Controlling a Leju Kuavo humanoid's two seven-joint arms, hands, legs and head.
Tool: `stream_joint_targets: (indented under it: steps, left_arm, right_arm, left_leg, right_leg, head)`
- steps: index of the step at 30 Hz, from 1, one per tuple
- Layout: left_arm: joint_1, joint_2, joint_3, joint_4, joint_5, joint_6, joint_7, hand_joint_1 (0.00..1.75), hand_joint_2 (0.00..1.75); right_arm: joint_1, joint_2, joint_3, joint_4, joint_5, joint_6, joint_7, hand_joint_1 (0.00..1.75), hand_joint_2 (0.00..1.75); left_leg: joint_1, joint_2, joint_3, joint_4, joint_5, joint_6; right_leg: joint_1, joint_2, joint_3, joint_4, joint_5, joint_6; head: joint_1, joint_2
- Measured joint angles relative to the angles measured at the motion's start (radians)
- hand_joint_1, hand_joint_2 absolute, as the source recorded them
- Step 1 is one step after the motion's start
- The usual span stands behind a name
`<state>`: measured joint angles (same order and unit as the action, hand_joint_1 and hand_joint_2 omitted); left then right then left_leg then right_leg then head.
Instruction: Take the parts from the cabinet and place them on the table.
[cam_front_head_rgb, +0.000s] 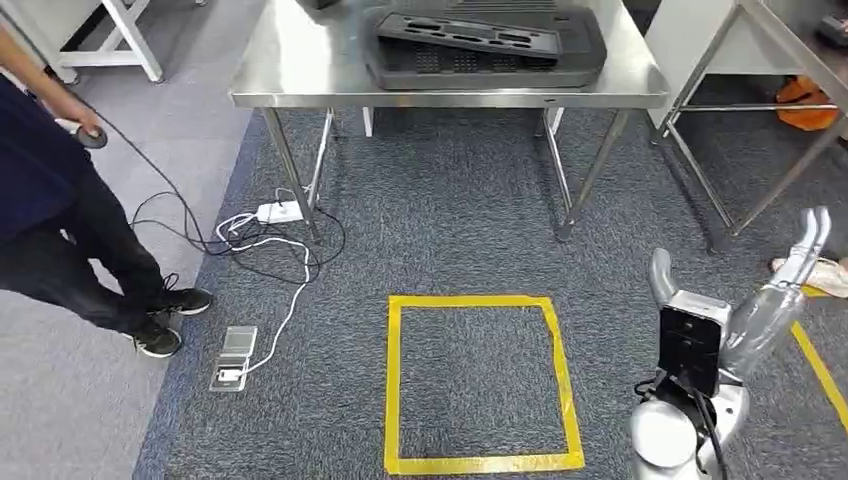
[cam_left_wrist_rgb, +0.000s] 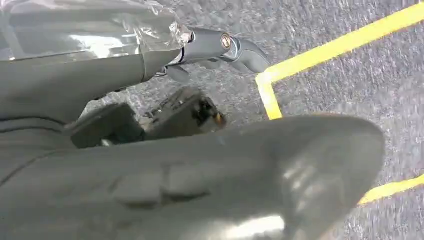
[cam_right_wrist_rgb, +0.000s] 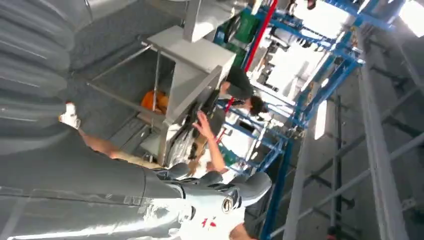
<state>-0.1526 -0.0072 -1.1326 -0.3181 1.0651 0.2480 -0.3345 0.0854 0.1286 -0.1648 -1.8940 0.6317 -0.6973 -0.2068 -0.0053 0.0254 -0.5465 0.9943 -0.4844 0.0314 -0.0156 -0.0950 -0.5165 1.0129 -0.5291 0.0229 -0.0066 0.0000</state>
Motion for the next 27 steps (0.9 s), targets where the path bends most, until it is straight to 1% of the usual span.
stream_joint_targets:
  steps: [1, 2, 3, 4, 5, 6, 7, 8, 9, 10, 11, 12, 13, 14, 15, 16, 17, 18, 19, 20, 21, 22, 23, 24, 25, 26, 27]
  left_arm:
    - [-0.003, 0.0, 0.0, 0.0, 0.0, 0.0, 0.0, 0.0, 0.0]
    - [-0.004, 0.0, 0.0, 0.001, 0.0, 0.0, 0.0, 0.0, 0.0]
    - [-0.004, 0.0, 0.0, 0.001, 0.0, -0.001, 0.0, 0.0, 0.0]
    - [-0.003, 0.0, 0.0, 0.001, 0.0, -0.001, 0.0, 0.0, 0.0]
    - [-0.002, 0.0, 0.0, 0.001, 0.0, -0.001, 0.0, 0.0, 0.0]
    - [-0.001, 0.0, 0.0, 0.002, 0.002, -0.001, 0.0, 0.0, 0.0]
    - [-0.002, 0.0, 0.0, 0.002, 0.003, -0.001, 0.0, 0.0, 0.0]
    - [-0.003, 0.0, 0.0, 0.002, 0.003, -0.001, 0.0, 0.0, 0.0]
    - [-0.003, 0.0, 0.0, 0.002, 0.003, -0.001, 0.0, 0.0, 0.0]
    - [-0.002, -0.001, 0.0, 0.002, 0.003, -0.001, 0.0, 0.0, 0.0]
    - [-0.005, -0.001, 0.0, 0.003, 0.003, -0.001, 0.0, 0.0, 0.0]
    - [-0.004, -0.001, 0.0, 0.003, 0.003, -0.001, 0.0, 0.0, 0.0]
    - [-0.003, -0.001, 0.0, 0.003, 0.003, -0.001, 0.0, 0.0, 0.0]
    - [-0.002, -0.001, 0.0, 0.003, 0.003, -0.001, 0.0, 0.0, 0.0]
    - [-0.002, -0.001, 0.0, 0.004, 0.003, -0.001, 0.0, 0.0, 0.0]
    - [-0.001, -0.001, 0.0, 0.004, 0.003, 0.0, 0.001, 0.0, 0.0]
    - [-0.003, -0.001, 0.0, 0.004, 0.003, 0.0, 0.0, 0.0, 0.0]
    - [-0.004, -0.001, 0.0, 0.004, 0.003, 0.0, 0.0, 0.0, 0.0]
    - [-0.004, -0.001, 0.0, 0.004, 0.003, 0.0, 0.0, 0.0, 0.0]
    - [-0.004, -0.001, 0.0, 0.004, 0.003, 0.001, 0.0, 0.0, 0.0]
    - [-0.002, -0.001, 0.0, 0.004, 0.003, 0.001, 0.001, 0.0, 0.0]
    - [-0.001, -0.001, 0.0, 0.004, 0.003, 0.001, 0.001, 0.0, 0.0]
    - [-0.001, -0.001, 0.0, 0.004, 0.003, 0.001, 0.001, 0.0, 0.0]
    - [-0.001, -0.001, 0.0, 0.004, 0.002, 0.001, 0.001, 0.0, 0.0]
    - [-0.002, -0.001, 0.0, 0.004, 0.002, 0.001, 0.001, 0.0, 0.0]
    - [-0.003, -0.001, 0.0, 0.004, 0.002, 0.001, 0.003, 0.0, 0.0]
    - [-0.004, -0.001, 0.0, 0.004, 0.001, 0.001, 0.003, 0.0, 0.0]
  right_arm:
    - [0.0, 0.0, 0.0, 0.0, 0.0, 0.0, 0.0, 0.0, 1.75]
    - [0.0, -0.002, 0.0, 0.0, 0.0, 0.0, 0.0, 0.0, 1.75]
    - [0.001, -0.003, 0.0, 0.0, 0.0, 0.0, 0.001, 0.0, 1.75]
    - [0.003, -0.003, 0.0, 0.0, 0.0, 0.0, 0.001, 0.0, 1.75]
    - [0.004, -0.003, 0.0, 0.0, 0.0, 0.0, 0.001, 0.0, 1.75]
    - [0.004, -0.004, 0.0, 0.0, 0.0, 0.0, 0.001, 0.0, 1.75]
    - [0.003, -0.005, 0.0, 0.0, 0.0, 0.0, 0.001, 0.0, 1.75]
    - [0.003, -0.007, 0.0, 0.0, 0.0, 0.0, 0.0, 0.0, 1.75]
    - [0.003, -0.008, 0.0, 0.0, 0.0, 0.0, 0.0, 0.0, 1.75]
    - [0.002, -0.009, 0.0, 0.0, 0.0, 0.0, 0.0, 0.0, 1.75]
    - [0.003, -0.01, 0.0, -0.001, 0.0, 0.0, 0.0, 0.0, 1.75]
    - [0.003, -0.01, 0.0, -0.001, 0.0, 0.0, 0.0, 0.0, 1.75]
    - [0.004, -0.01, 0.0, -0.001, 0.0, 0.0, 0.0, 0.0, 1.75]
    - [0.003, -0.01, 0.0, -0.001, 0.0, 0.0, 0.0, 0.0, 1.75]
    - [0.002, -0.01, 0.001, -0.001, 0.0, 0.001, 0.0, 0.0, 1.75]
    - [0.002, -0.01, 0.003, -0.001, 0.0, 0.001, -0.001, 0.0, 1.75]
    - [0.001, -0.01, 0.003, -0.001, 0.0, 0.001, -0.002, 0.0, 1.75]
    - [0.001, -0.01, 0.003, -0.001, 0.0, 0.001, -0.003, 0.0, 1.75]
    - [0.002, -0.01, 0.003, -0.001, 0.0, 0.001, -0.003, 0.0, 1.75]
    - [0.002, -0.01, 0.003, -0.001, 0.0, 0.001, -0.004, 0.0, 1.75]
    - [0.002, -0.01, 0.003, -0.001, 0.0, 0.001, -0.003, 0.0, 1.75]
    - [0.002, -0.01, 0.003, -0.001, 0.0, 0.001, -0.003, 0.0, 1.75]
    - [0.002, -0.01, 0.003, -0.001, 0.0, 0.001, -0.003, 0.0, 1.75]
    - [0.002, -0.01, 0.003, -0.001, 0.0, 0.001, -0.002, 0.0, 1.75]
    - [0.002, -0.01, 0.003, -0.001, 0.0, 0.001, 0.0, 0.0, 1.75]
    - [0.002, -0.01, 0.003, -0.001, 0.0, 0.001, 0.001, 0.0, 1.75]
    - [0.001, -0.012, 0.003, -0.001, 0.001, 0.001, 0.005, 0.0, 1.75]
  left_leg:
    - [0.001, -0.009, -0.001, -0.004, 0.004, 0.004]
    - [0.001, -0.016, -0.004, -0.004, 0.006, 0.008]
    - [0.001, -0.025, -0.006, -0.003, 0.007, 0.009]
    - [0.0, -0.035, -0.009, -0.001, 0.007, 0.009]
    - [-0.001, -0.046, -0.012, 0.002, 0.007, 0.01]
    - [-0.001, -0.058, -0.013, 0.005, 0.007, 0.01]
    - [-0.001, -0.069, -0.013, 0.008, 0.007, 0.009]
    - [-0.001, -0.083, -0.012, 0.013, 0.006, 0.008]
    - [-0.001, -0.095, -0.012, 0.017, 0.004, 0.005]
    - [0.0, -0.103, -0.019, 0.019, 0.004, 0.001]
    - [-0.002, -0.115, -0.03, 0.03, 0.005, -0.006]
    - [0.003, -0.125, -0.037, 0.027, 0.01, -0.014]
    - [0.006, -0.135, -0.039, 0.025, 0.013, -0.019]
    - [0.007, -0.148, -0.04, 0.021, 0.017, -0.026]
    - [0.003, -0.141, -0.04, 0.034, 0.008, -0.031]
    - [-0.001, -0.09, -0.052, 0.06, -0.013, -0.036]
    - [-0.001, -0.054, -0.075, 0.114, -0.049, -0.04]
    - [0.004, -0.04, -0.108, 0.189, -0.089, -0.045]
    - [0.009, -0.036, -0.143, 0.265, -0.122, -0.05]
    - [0.013, -0.035, -0.172, 0.328, -0.143, -0.053]
    - [0.015, -0.035, -0.179, 0.344, -0.138, -0.056]
    - [0.017, -0.034, -0.163, 0.314, -0.115, -0.056]
    - [0.017, -0.03, -0.123, 0.242, -0.074, -0.054]
    - [0.017, -0.02, -0.068, 0.138, -0.027, -0.05]
    - [0.013, 0.013, -0.014, 0.038, 0.006, -0.043]
    - [0.003, 0.037, -0.009, 0.02, -0.009, -0.039]
    - [0.003, 0.026, -0.011, 0.014, -0.002, -0.034]
  right_leg:
    - [0.0, 0.046, -0.013, 0.034, -0.029, 0.004]
    - [-0.002, 0.074, -0.043, 0.1, -0.071, 0.006]
    - [-0.002, 0.087, -0.079, 0.182, -0.111, 0.008]
    - [-0.001, 0.091, -0.119, 0.266, -0.143, 0.009]
    - [0.0, 0.091, -0.143, 0.314, -0.15, 0.01]
    - [0.0, 0.092, -0.139, 0.304, -0.127, 0.009]
    - [-0.001, 0.093, -0.114, 0.251, -0.085, 0.006]
    - [-0.001, 0.099, -0.071, 0.159, -0.032, 0.002]
    - [-0.002, 0.12, -0.029, 0.065, 0.015, -0.001]
    - [-0.005, 0.181, -0.009, 0.018, 0.006, -0.006]
    - [-0.006, 0.191, -0.009, -0.004, 0.009, -0.004]
    - [-0.005, 0.18, -0.015, 0.002, 0.01, -0.006]
    - [0.0, 0.173, -0.015, 0.003, 0.01, -0.007]
    - [0.001, 0.16, -0.013, 0.001, 0.012, -0.012]
    - [-0.012, 0.141, -0.01, -0.015, 0.018, -0.021]
    - [-0.011, 0.127, -0.008, -0.015, 0.021, -0.026]
    - [-0.01, 0.114, -0.006, -0.016, 0.021, -0.03]
    - [-0.01, 0.099, -0.007, -0.015, 0.02, -0.031]
    - [-0.009, 0.084, -0.007, -0.014, 0.02, -0.033]
    - [-0.008, 0.07, -0.008, -0.013, 0.019, -0.033]
    - [-0.008, 0.056, -0.008, -0.013, 0.018, -0.033]
    - [-0.008, 0.045, -0.007, -0.013, 0.017, -0.032]
    - [-0.008, 0.034, -0.005, -0.013, 0.015, -0.03]
    - [-0.009, 0.024, 0.0, -0.013, 0.012, -0.027]
    - [-0.008, 0.015, 0.006, -0.013, 0.009, -0.024]
    - [-0.003, 0.007, 0.008, -0.014, 0.006, -0.019]
    - [-0.003, 0.006, 0.008, -0.013, 0.005, -0.014]
  head:
    - [0.006, 0.0]
    - [0.01, 0.0]
    - [0.02, 0.0]
    - [0.026, 0.0]
    - [0.03, 0.0]
    - [0.034, 0.0]
    - [0.037, 0.0]
    - [0.042, 0.0]
    - [0.048, 0.0]
    - [0.05, 0.0]
    - [0.047, 0.0]
    - [0.047, 0.0]
    - [0.046, 0.0]
    - [0.046, 0.0]
    - [0.045, 0.0]
    - [0.038, 0.0]
    - [0.027, 0.0]
    - [0.022, 0.0]
    - [0.015, 0.0]
    - [0.013, 0.0]
    - [0.011, 0.0]
    - [0.009, 0.0]
    - [0.007, 0.0]
    - [0.006, 0.0]
    - [0.003, 0.0]
    - [0.002, 0.0]
    - [0.004, 0.0]
